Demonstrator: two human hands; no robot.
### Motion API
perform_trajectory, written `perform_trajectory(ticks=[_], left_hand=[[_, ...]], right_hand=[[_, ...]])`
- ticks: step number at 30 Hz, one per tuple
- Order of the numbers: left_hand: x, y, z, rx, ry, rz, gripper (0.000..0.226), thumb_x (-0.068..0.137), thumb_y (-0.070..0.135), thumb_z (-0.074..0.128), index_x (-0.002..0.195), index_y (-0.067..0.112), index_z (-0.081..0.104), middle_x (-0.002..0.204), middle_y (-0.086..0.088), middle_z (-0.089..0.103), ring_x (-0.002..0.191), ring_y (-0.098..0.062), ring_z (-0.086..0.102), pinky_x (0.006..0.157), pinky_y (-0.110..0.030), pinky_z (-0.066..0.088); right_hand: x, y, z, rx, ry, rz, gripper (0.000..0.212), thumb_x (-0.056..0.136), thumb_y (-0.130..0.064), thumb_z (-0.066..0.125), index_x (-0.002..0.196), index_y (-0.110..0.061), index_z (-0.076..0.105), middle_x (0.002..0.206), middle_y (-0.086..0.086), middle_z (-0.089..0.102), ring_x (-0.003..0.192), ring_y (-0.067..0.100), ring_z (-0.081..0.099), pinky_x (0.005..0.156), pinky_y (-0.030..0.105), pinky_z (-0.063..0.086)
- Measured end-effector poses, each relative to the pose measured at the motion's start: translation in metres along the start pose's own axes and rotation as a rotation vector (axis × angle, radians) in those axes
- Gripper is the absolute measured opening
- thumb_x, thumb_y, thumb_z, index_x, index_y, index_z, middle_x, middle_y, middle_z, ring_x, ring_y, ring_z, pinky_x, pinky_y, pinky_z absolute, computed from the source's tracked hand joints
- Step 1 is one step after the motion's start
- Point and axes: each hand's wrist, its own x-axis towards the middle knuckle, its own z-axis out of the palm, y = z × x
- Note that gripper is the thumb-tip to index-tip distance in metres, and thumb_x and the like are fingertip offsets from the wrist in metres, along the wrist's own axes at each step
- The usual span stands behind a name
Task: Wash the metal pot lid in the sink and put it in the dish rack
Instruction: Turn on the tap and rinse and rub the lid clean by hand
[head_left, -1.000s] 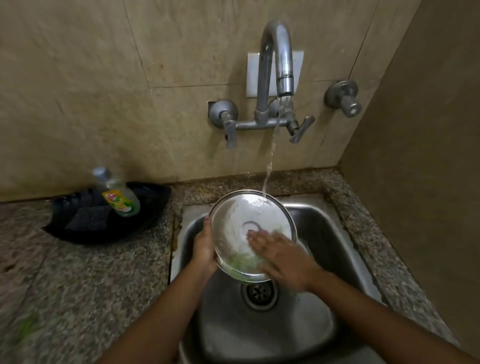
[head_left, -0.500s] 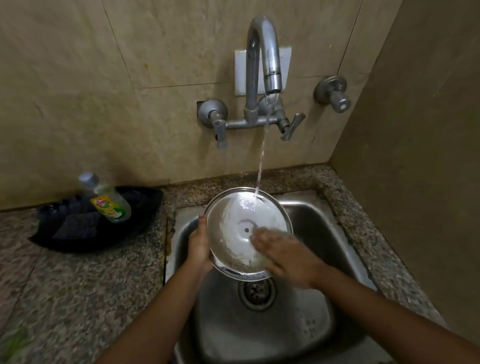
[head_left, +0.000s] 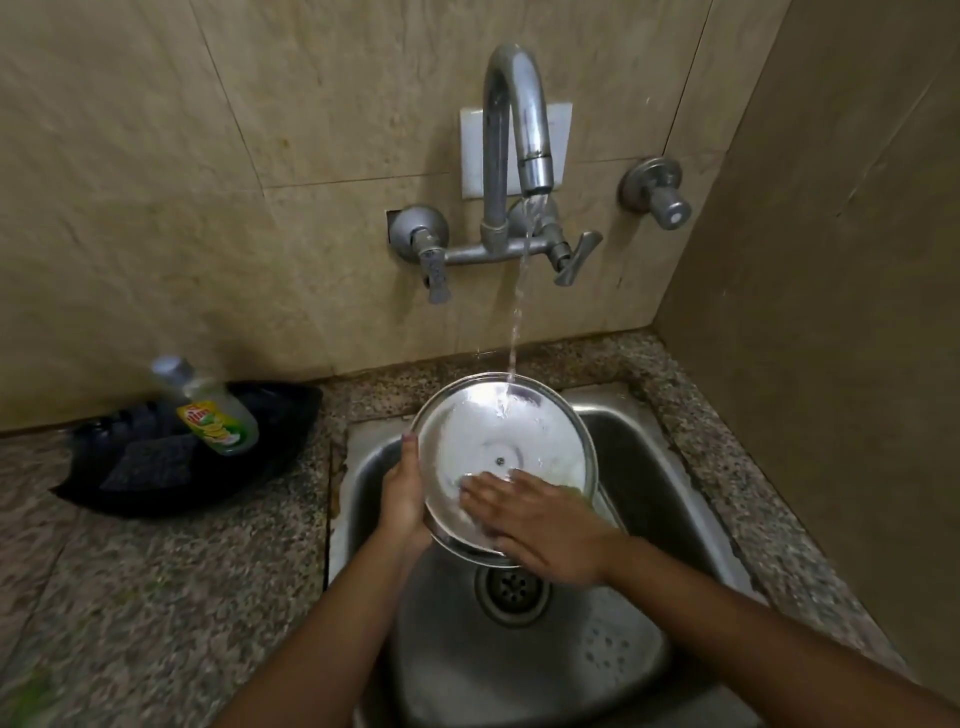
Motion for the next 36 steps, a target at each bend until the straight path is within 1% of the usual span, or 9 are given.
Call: perform_trajectory(ticks=[5,8,12,18,23,26,31,34,36], left_hand=[[-0.005,-0.005,-0.009,0.107,-0.022,0.084,0.032,0.085,0.033,0.066,0.103,0.006,0.07,0.095,-0.014,0.074,0.088,-0.03,0.069,0.084,-0.044,0.056],[-0.008,-0.011,-0.011,0.181,-0.132,0.122,0.026,0.082,0.018,0.07,0.103,0.003,0.071,0.097,-0.019,0.074,0.087,-0.032,0.07,0.079,-0.042,0.057],[-0.013,-0.006,-0.006,0.223,-0.207,0.164,0.024,0.082,0.013,0.069,0.104,0.003,0.071,0.098,-0.019,0.074,0.088,-0.03,0.071,0.079,-0.039,0.057],[-0.009,0.005,0.001,0.366,-0.268,0.326,0.017,0.084,0.005,0.065,0.099,0.012,0.071,0.096,-0.011,0.073,0.092,-0.023,0.067,0.082,-0.029,0.052],[-0.007,0.012,-0.004,0.258,-0.19,0.228,0.009,0.082,0.014,0.069,0.09,0.01,0.074,0.084,-0.011,0.077,0.077,-0.025,0.072,0.073,-0.036,0.058],[-0.001,0.017,0.003,0.298,-0.182,0.263,0.015,0.082,0.013,0.07,0.094,0.006,0.074,0.086,-0.013,0.075,0.076,-0.025,0.07,0.075,-0.036,0.056],[-0.001,0.023,0.017,0.428,-0.265,0.367,0.018,0.085,0.0,0.063,0.101,-0.003,0.069,0.081,-0.003,0.07,0.067,0.0,0.065,0.071,-0.018,0.05],[-0.003,0.027,0.01,0.321,-0.228,0.327,0.017,0.083,0.006,0.067,0.1,0.002,0.071,0.092,-0.013,0.073,0.081,-0.019,0.068,0.083,-0.034,0.053],[-0.003,0.028,0.003,0.263,-0.184,0.28,0.009,0.085,0.011,0.067,0.092,0.009,0.072,0.092,-0.014,0.073,0.081,-0.026,0.069,0.081,-0.039,0.055]], right_hand=[[-0.043,0.065,-0.001,0.005,0.012,0.395,0.063,0.096,-0.048,0.022,0.15,-0.027,-0.004,0.159,-0.005,-0.004,0.148,0.014,-0.001,0.121,0.04,0.008],[-0.012,0.071,-0.012,0.226,0.259,0.549,0.058,0.098,-0.04,0.028,0.149,-0.015,0.018,0.157,0.006,0.023,0.144,0.023,0.024,0.117,0.038,0.023],[0.044,0.053,-0.031,0.413,0.404,0.499,0.037,0.097,-0.031,0.042,0.13,-0.021,0.054,0.125,0.01,0.062,0.116,0.027,0.055,0.097,0.037,0.043],[0.081,0.032,-0.054,0.354,0.232,0.047,0.029,0.094,-0.033,0.052,0.119,-0.028,0.064,0.098,0.004,0.065,0.094,0.014,0.056,0.083,0.029,0.038],[0.058,0.077,-0.049,0.908,0.415,0.514,0.023,0.09,-0.027,0.06,0.108,-0.018,0.071,0.093,-0.001,0.072,0.081,0.01,0.063,0.08,0.035,0.052],[0.065,0.074,-0.056,0.681,0.372,0.493,0.025,0.092,-0.03,0.056,0.112,-0.021,0.069,0.097,0.005,0.071,0.081,0.014,0.062,0.073,0.028,0.046],[0.09,0.049,-0.072,0.276,0.199,0.017,0.027,0.094,-0.028,0.054,0.118,-0.024,0.066,0.094,-0.003,0.061,0.089,0.005,0.044,0.073,0.022,0.027],[0.075,0.075,-0.064,0.684,0.353,0.278,0.024,0.092,-0.025,0.057,0.111,-0.017,0.07,0.096,-0.008,0.066,0.09,0.007,0.059,0.084,0.029,0.047],[0.064,0.089,-0.059,0.788,0.434,0.487,0.022,0.093,-0.024,0.056,0.104,-0.012,0.071,0.091,-0.001,0.068,0.081,0.011,0.06,0.079,0.033,0.046]])
